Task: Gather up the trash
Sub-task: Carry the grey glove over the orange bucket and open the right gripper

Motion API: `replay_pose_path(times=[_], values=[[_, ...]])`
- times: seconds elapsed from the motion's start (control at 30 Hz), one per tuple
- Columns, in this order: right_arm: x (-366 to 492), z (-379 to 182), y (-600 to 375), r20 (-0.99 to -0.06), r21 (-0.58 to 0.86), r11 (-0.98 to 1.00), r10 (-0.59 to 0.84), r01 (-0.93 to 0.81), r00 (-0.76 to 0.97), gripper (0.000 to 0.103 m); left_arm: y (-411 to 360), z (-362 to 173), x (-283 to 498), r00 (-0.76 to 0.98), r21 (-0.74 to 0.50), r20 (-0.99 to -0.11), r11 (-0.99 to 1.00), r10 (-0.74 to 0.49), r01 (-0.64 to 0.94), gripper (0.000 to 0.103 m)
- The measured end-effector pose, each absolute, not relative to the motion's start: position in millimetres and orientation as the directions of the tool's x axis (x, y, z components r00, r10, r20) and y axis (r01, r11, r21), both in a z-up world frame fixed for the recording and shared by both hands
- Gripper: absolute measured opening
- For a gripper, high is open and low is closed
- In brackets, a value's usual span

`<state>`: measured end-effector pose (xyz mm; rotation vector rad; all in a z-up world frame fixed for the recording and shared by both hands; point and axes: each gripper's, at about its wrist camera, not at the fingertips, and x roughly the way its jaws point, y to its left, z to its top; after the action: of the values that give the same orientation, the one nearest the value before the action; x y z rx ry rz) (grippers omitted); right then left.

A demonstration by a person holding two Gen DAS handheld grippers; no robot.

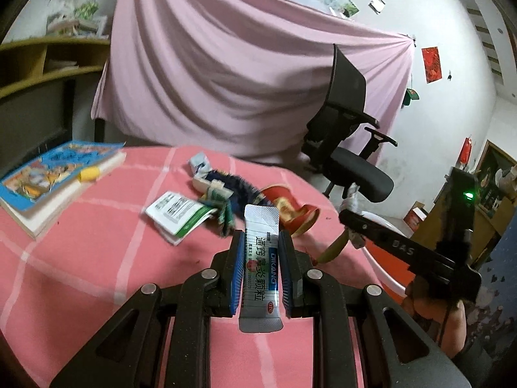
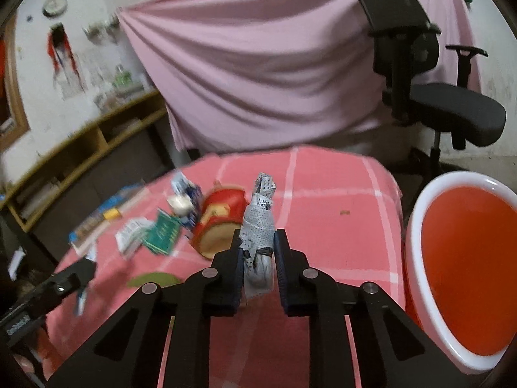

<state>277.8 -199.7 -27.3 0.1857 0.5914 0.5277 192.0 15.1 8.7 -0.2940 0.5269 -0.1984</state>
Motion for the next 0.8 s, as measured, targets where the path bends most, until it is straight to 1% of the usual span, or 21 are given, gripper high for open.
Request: replay_pose_path(times=[0.03,0.07,0.17,0.27,0.33,0.4,0.5,0.6,0.8], values=[[273.1,-24.1,-207.9,-0.431,0.342,0.835,0.548,-0.432,0.717,0.016,8.3,11.6,191.5,0.85,-0.317,-0.459,0.941,-0.26,0.117,0.017],[270.8,-21.8,-213.3,-0.399,0.363,0.823,0.561,-0.438,0.725,0.016,3.3,14.4,192.3,0.851,-0.313,-0.455,0.942,-0.261,0.122,0.017],[270.3,-22.1,-231.9,-0.337,0.447,0.777,0.606,-0.444,0.721,0.017,-14.6,21.2,192.9,0.853,-0.303,-0.446,0.943,-0.27,0.14,0.017],[276.5,-26.9,-246.3,-0.336,0.52,0.748,0.622,-0.411,0.707,0.017,-34.9,21.2,199.0,0.838,-0.275,-0.467,0.947,-0.281,0.164,0.017],[278.0,-28.7,-253.2,-0.342,0.537,0.747,0.617,-0.391,0.709,0.018,-46.9,17.8,202.6,0.829,-0.25,-0.485,0.952,-0.279,0.174,0.017],[277.2,-25.5,-256.7,-0.355,0.509,0.77,0.594,-0.384,0.722,0.018,-56.6,14.8,205.7,0.819,-0.24,-0.499,0.953,-0.284,0.184,0.017],[269.9,-21.2,-257.5,-0.37,0.427,0.817,0.549,-0.388,0.749,0.018,-67.6,10.4,212.8,0.803,-0.234,-0.519,0.952,-0.293,0.196,0.017],[264.5,-21.1,-260.2,-0.377,0.374,0.84,0.524,-0.392,0.764,0.018,-82.5,-0.6,228.9,0.763,-0.199,-0.59,0.964,-0.262,0.177,0.017],[267.1,-27.4,-275.3,-0.385,0.403,0.837,0.522,-0.371,0.761,0.018,-104.1,-30.1,256.4,0.662,-0.135,-0.722,0.979,-0.203,0.154,0.017]])
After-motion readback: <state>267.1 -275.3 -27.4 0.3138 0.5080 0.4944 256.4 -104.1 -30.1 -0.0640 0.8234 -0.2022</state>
